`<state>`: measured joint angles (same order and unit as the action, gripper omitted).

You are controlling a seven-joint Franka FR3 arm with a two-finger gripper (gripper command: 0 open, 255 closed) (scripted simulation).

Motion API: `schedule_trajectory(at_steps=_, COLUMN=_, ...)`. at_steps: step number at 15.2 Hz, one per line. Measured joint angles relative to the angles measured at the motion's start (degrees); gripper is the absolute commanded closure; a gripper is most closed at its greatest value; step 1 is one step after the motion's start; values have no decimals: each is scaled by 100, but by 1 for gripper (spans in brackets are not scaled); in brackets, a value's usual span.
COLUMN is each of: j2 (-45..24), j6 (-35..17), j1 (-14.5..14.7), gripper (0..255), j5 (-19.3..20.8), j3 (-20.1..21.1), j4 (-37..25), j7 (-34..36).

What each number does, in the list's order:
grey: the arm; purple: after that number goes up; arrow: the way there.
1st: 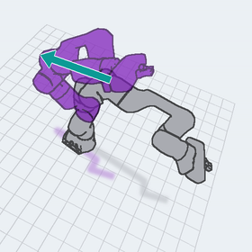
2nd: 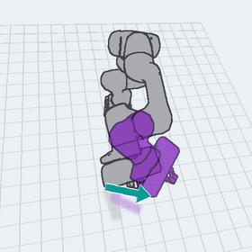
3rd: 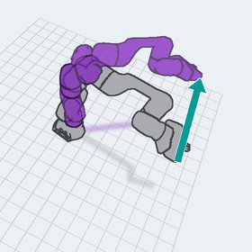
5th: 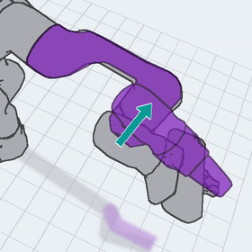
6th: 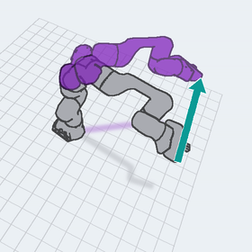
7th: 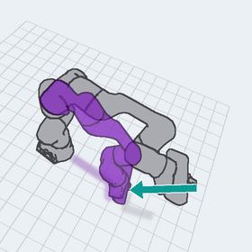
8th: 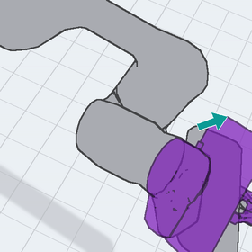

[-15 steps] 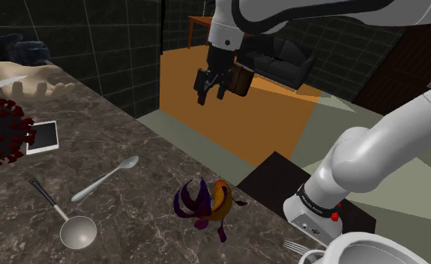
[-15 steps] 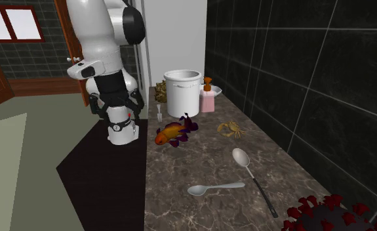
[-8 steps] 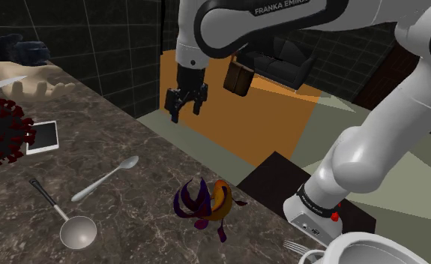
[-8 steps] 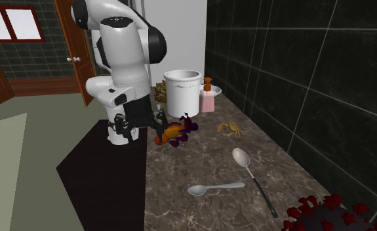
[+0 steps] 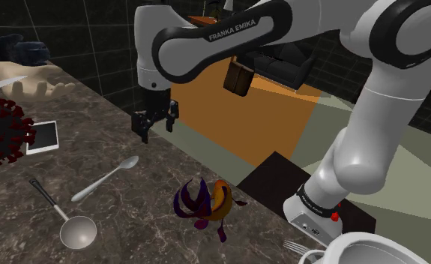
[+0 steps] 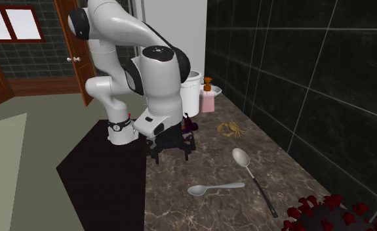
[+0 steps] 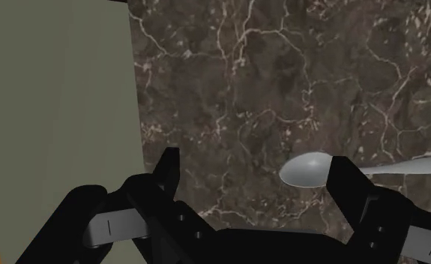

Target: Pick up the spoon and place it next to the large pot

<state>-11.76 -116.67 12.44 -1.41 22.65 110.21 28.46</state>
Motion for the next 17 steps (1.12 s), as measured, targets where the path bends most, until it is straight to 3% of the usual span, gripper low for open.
schedule_trajectory(at_steps=7, j2=-1537, j6=158, j1=590, gripper=0, j5=545, j3=7, j4=-1404, j7=571)
schedule_trajectory(at_steps=17, j2=-1893, j6=-325, j1=689, gripper=0, j5=672, j3=-51, j4=-1240, j7=652)
